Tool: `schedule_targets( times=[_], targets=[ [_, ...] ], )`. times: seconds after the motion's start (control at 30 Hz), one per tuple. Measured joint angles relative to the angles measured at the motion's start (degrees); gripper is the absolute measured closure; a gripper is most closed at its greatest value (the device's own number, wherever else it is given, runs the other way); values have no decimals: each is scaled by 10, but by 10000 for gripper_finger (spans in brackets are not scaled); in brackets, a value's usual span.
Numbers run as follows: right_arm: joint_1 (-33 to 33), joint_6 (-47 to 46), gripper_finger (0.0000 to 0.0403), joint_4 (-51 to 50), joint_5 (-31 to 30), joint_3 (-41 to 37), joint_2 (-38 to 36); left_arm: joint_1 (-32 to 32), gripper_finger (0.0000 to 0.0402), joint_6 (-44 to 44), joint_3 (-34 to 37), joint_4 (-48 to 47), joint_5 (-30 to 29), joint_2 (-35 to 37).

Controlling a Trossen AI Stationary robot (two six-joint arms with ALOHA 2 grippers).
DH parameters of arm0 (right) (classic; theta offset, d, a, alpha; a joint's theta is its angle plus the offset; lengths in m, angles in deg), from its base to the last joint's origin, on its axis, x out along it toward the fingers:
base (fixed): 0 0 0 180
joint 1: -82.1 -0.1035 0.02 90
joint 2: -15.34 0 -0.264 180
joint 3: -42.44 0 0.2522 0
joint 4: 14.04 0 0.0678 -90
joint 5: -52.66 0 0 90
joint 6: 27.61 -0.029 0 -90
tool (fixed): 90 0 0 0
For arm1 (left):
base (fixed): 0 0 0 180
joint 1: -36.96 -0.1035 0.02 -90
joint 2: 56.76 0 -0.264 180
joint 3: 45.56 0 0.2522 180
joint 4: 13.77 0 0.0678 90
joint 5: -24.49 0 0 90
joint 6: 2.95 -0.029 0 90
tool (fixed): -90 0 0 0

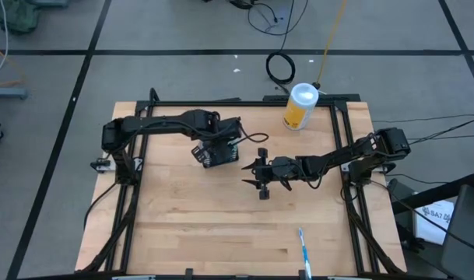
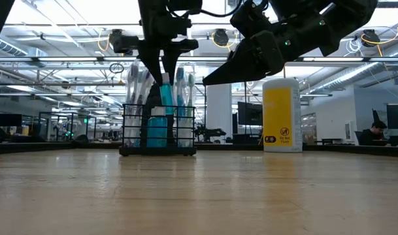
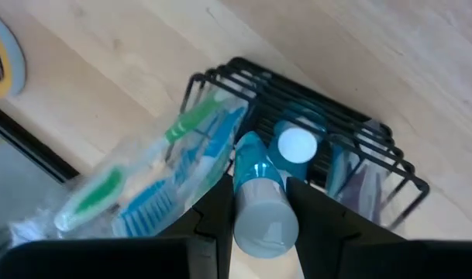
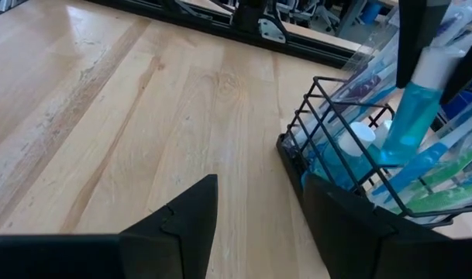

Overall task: Pick & Place toothbrushing station
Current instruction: Put the blue mouthwash into the black mesh organizer

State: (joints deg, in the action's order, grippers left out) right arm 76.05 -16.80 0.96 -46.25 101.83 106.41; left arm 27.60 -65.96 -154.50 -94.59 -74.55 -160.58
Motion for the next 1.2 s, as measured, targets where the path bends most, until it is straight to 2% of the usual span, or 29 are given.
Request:
schedule_targets(
  times=[0.17, 0.43, 0.93, 1.2],
  targets=[
    [0, 0, 215, -3, 0, 0, 0, -3, 300, -18, 0, 10, 3, -12],
    [0, 4, 216, -3, 0, 0, 0, -13, 300, -25, 0, 6, 42, -36],
    [0, 4, 216, -4, 0, 0, 0, -21, 299, -46, 0, 8, 60, -58],
    [0, 4, 215, -3, 0, 0, 0, -29, 271, -34, 0, 8, 61, -58]
  ],
)
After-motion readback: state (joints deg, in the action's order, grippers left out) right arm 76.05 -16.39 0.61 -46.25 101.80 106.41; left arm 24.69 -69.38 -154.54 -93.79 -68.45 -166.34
